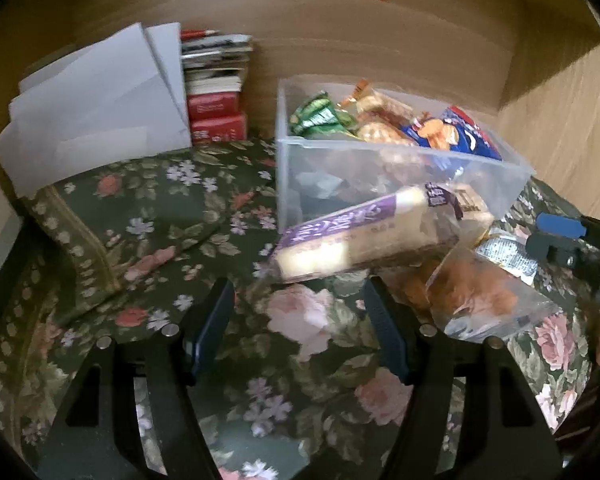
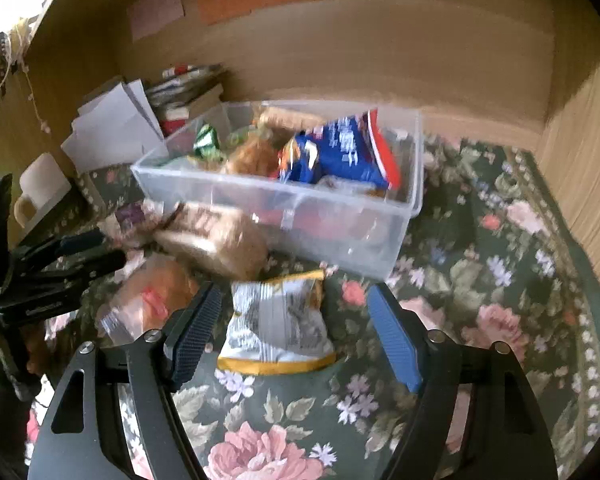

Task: Organize snacks
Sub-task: 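Grasp a long wafer roll with the left gripper while the right grasps the white chip bag, then lower both held snacks into the clear box and open both grippers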

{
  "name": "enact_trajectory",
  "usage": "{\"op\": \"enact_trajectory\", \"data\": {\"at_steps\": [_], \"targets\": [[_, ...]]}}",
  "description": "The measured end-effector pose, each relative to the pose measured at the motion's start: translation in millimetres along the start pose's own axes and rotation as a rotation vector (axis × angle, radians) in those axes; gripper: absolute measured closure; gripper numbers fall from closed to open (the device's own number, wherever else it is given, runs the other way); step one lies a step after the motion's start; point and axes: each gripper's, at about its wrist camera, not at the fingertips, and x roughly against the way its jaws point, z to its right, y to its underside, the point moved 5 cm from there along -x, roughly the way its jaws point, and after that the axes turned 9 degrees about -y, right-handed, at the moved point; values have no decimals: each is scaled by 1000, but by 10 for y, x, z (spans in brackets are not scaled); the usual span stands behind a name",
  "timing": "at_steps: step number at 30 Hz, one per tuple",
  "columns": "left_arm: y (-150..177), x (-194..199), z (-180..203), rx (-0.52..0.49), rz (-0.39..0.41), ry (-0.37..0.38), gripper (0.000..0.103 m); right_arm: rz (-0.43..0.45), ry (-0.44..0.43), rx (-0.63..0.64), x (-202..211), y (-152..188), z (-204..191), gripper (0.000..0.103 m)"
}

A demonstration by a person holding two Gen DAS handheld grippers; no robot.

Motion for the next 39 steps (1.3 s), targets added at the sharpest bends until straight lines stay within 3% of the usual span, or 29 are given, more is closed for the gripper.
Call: {"op": "enact_trajectory", "data": {"at_steps": [11, 15, 19, 26, 39], "targets": [[-266, -199, 279, -40, 25, 11, 36, -91, -37, -17, -273, 141, 4, 30], [-313, -235, 267, -33, 38, 18, 49, -89, -26, -1, -298, 151, -4, 44], [-320, -212, 229, -18, 51, 23, 64, -85, -12, 16, -314, 146, -17, 48], [-304, -63, 147, 10, 70, 29, 80, -55, -2, 11, -228, 134, 8, 50], [-426, 463, 105, 23, 170, 41, 81, 60, 13, 46, 164, -64, -67, 51]]}}
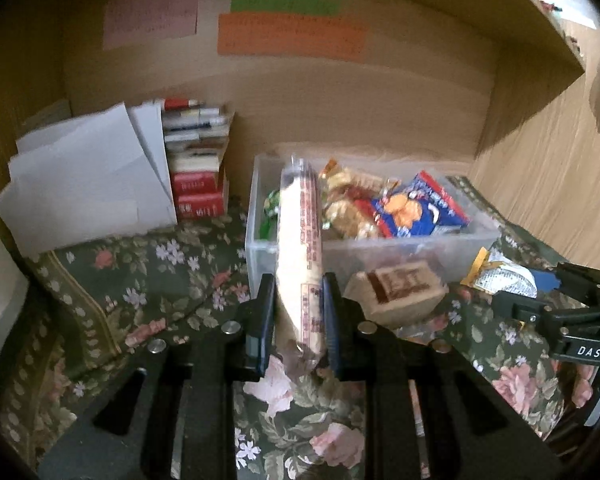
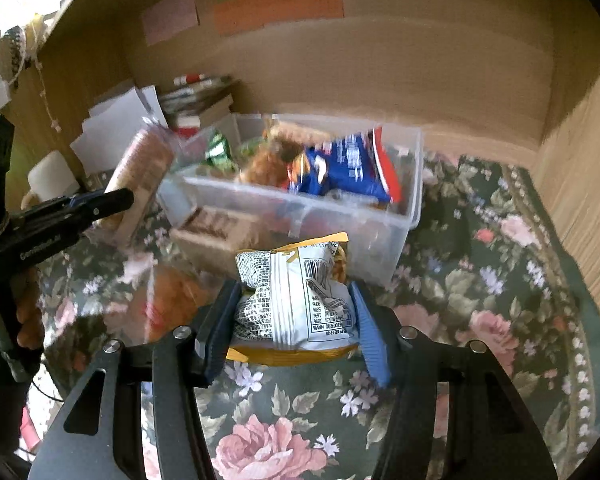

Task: Organize snacks
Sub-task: 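Lower both held snacks into the clear box and open both grippers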

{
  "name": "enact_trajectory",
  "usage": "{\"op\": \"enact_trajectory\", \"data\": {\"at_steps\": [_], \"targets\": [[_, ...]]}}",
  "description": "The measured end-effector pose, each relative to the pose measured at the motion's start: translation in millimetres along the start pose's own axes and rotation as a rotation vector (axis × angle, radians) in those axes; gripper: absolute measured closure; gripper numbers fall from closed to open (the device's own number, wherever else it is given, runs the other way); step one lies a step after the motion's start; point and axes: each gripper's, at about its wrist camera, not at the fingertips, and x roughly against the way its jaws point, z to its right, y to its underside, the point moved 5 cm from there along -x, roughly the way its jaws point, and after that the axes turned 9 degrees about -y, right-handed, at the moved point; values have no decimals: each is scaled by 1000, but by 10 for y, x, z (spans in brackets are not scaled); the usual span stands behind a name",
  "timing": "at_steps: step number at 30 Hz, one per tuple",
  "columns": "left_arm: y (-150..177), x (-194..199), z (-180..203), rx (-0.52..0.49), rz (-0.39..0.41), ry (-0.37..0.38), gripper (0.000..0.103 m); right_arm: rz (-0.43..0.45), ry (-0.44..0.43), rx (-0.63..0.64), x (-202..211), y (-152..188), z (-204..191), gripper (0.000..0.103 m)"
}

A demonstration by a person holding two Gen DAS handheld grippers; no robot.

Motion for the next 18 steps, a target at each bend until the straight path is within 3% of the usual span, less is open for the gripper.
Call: {"op": "enact_trajectory", "data": {"at_steps": [8, 18], "targets": [[-274, -84, 79, -2, 17, 28, 81, 93, 23, 30, 138, -324, -12, 51], [-588, -252, 237, -22, 42, 47, 81, 135, 40, 58, 22, -753, 33, 51]]}}
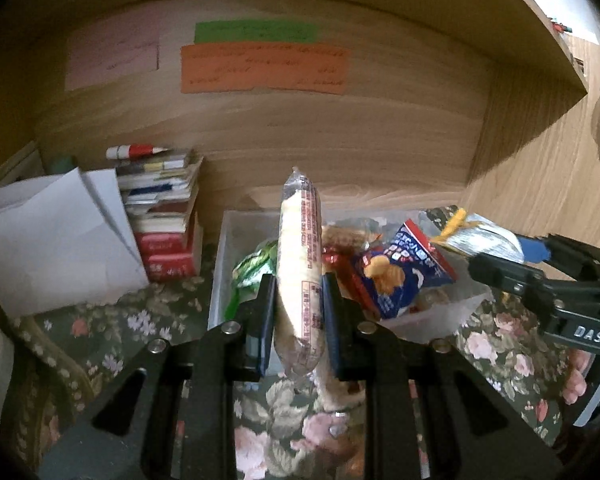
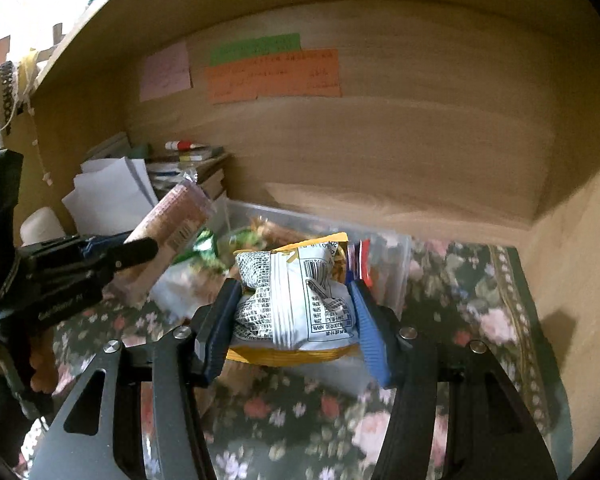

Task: Organize snacks
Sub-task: 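Lower both held snacks into the clear box and open both grippers, then grasp the orange puff bag with the left gripper while the right grasps the brown-labelled cake packet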

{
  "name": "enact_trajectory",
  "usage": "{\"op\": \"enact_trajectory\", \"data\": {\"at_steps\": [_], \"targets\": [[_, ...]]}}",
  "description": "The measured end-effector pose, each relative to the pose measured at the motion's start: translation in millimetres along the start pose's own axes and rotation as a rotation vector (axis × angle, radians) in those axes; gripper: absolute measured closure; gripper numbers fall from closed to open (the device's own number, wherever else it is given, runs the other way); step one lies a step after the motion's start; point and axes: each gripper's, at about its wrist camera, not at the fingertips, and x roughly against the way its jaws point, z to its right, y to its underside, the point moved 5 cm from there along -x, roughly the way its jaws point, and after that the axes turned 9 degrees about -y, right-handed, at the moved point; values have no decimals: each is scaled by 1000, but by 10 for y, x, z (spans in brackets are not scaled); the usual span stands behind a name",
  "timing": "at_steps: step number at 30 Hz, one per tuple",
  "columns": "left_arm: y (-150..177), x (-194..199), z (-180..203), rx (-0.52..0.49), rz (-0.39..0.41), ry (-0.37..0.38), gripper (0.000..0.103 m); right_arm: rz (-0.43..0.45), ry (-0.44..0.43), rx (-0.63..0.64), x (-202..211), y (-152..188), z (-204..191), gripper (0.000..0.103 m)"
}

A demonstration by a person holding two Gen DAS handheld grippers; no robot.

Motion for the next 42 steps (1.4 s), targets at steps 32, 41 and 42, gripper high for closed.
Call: {"op": "enact_trajectory", "data": {"at_steps": [32, 41, 42], "targets": [[-138, -340, -134, 11, -37, -55, 42, -94, 24, 43, -702, -285, 21, 27], [133, 32, -107, 10, -41, -46, 20, -54, 10, 52, -215, -91, -72, 21], [185, 59, -85, 10, -50, -44, 18, -52, 10, 50, -162, -51, -78, 20]]}}
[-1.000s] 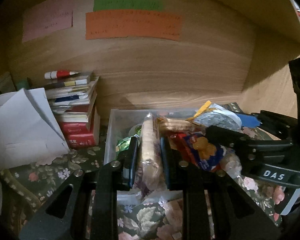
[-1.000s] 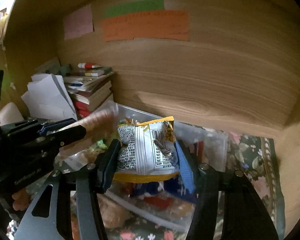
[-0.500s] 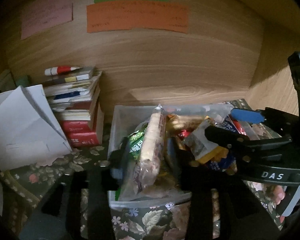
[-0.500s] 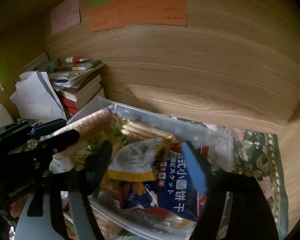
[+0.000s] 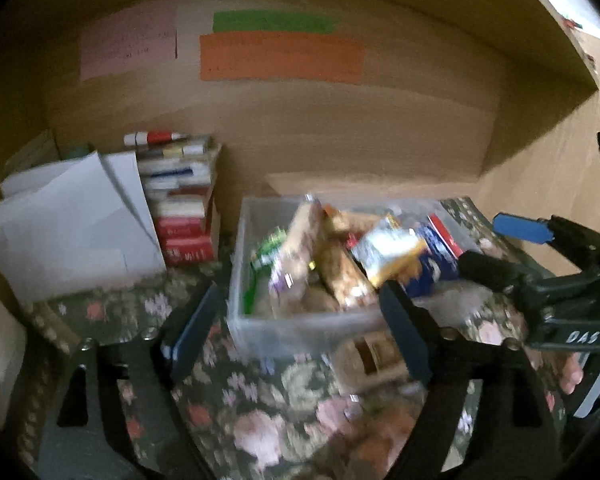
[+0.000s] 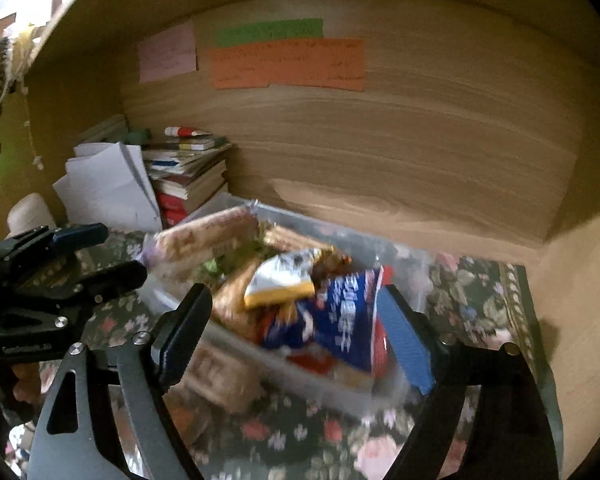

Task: Organize snacks
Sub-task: 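Grasp the orange puff bag with the left gripper while the right grasps the brown-labelled cake packet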

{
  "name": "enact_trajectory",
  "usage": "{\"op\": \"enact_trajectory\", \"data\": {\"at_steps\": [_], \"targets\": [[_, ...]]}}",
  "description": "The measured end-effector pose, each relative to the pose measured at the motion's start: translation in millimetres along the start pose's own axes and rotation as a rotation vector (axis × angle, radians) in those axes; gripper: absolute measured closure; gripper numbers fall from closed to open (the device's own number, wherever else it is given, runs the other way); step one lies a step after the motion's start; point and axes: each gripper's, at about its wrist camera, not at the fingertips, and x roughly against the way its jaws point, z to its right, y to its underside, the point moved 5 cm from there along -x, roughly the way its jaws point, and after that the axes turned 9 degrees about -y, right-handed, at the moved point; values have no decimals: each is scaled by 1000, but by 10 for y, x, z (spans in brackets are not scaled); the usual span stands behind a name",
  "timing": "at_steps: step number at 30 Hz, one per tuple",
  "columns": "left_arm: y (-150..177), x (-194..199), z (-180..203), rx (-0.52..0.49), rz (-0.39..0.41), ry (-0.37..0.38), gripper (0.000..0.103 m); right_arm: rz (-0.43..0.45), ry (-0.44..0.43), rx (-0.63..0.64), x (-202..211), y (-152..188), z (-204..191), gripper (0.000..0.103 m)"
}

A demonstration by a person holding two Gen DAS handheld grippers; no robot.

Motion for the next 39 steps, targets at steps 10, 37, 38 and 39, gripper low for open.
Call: {"op": "enact_trajectory", "data": {"at_steps": [10, 37, 38, 39], "targets": [[641, -7, 414, -14, -149, 94, 13, -2, -12, -84, 364, 486, 27, 19], [1113, 31, -468, 109, -177, 18, 48, -163, -46, -98, -560, 616, -504, 7], [1113, 35, -506, 110, -175, 21, 48, -171, -38, -107, -623, 616, -506, 7], [1113, 41, -531, 113, -173, 24, 48, -179, -35, -115, -670, 617, -508, 7]]}}
